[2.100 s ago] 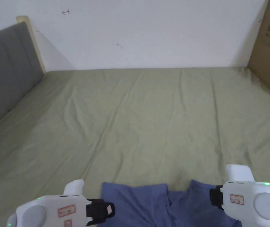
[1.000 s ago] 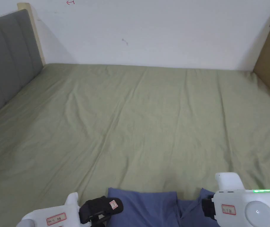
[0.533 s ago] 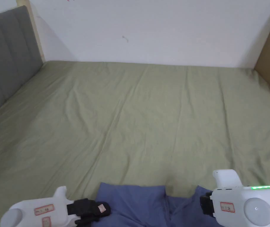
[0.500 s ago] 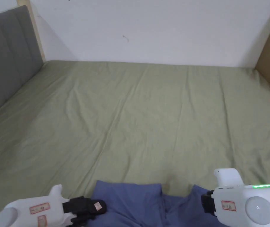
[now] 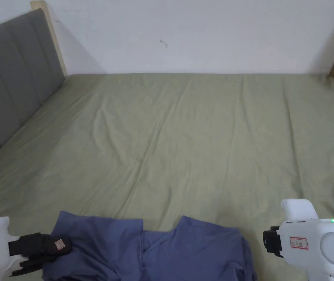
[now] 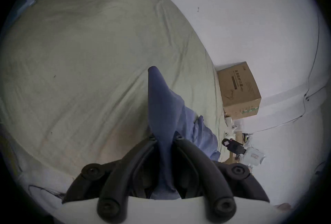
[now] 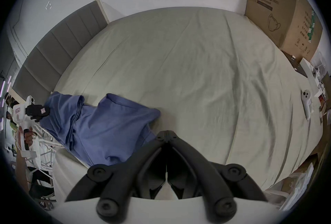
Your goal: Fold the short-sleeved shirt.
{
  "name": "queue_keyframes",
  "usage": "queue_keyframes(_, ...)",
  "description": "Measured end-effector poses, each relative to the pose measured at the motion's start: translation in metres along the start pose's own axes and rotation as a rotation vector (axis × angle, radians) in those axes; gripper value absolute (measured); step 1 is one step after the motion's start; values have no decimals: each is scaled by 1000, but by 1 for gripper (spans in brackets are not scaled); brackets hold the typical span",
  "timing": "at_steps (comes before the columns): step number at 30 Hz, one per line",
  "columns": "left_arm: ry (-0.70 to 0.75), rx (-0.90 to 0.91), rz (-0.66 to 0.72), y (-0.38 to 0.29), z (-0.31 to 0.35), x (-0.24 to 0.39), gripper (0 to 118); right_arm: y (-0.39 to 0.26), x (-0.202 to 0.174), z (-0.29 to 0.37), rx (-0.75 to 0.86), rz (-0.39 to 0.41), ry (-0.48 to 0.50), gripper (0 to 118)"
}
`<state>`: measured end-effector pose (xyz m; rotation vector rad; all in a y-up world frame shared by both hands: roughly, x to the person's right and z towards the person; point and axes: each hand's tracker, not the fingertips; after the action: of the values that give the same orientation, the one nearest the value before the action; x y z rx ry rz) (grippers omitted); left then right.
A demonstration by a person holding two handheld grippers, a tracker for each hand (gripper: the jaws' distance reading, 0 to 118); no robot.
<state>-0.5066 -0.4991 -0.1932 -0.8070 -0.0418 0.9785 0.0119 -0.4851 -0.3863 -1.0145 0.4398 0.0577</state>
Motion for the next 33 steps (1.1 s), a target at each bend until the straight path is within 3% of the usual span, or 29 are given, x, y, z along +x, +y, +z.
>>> queue_keyframes(7,-93,-23,-263,-12,-32,117,10,-12,18,6,3,-30,-3,0)
queue_keyframes(10,-129,-122,-367,-32,-69,174,10,-15,33,13,15,-61,-4,0)
queue_keyframes(14,-68,-289,-540,-72,-145,220,11,-21,58,21,33,-123,-17,0)
queue_keyframes(15,-49,-337,-551,-83,-164,225,17,-24,65,23,36,-136,-18,0)
queue_keyframes(18,-77,-424,-495,-105,-208,221,94,-31,83,28,38,-172,-29,0)
queue_keyframes(19,-63,-432,-451,-108,-214,220,105,-33,88,31,45,-174,-21,0)
queue_keyframes(24,-114,-329,-328,-101,-189,216,106,-40,96,39,61,-156,-33,0)
queue_keyframes(26,-91,-259,-318,-92,-173,210,89,-41,98,38,64,-152,-36,0)
queue_keyframes(27,-50,-232,-335,-89,-169,206,68,-41,98,37,65,-153,-34,0)
queue_keyframes(28,7,-217,-356,-88,-169,201,29,-41,98,36,66,-157,-28,0)
queue_keyframes(29,59,-220,-380,-90,-172,196,8,-40,99,34,65,-161,-21,0)
queue_keyframes(33,60,-333,-354,-113,-193,185,5,-41,95,29,61,-166,-6,0)
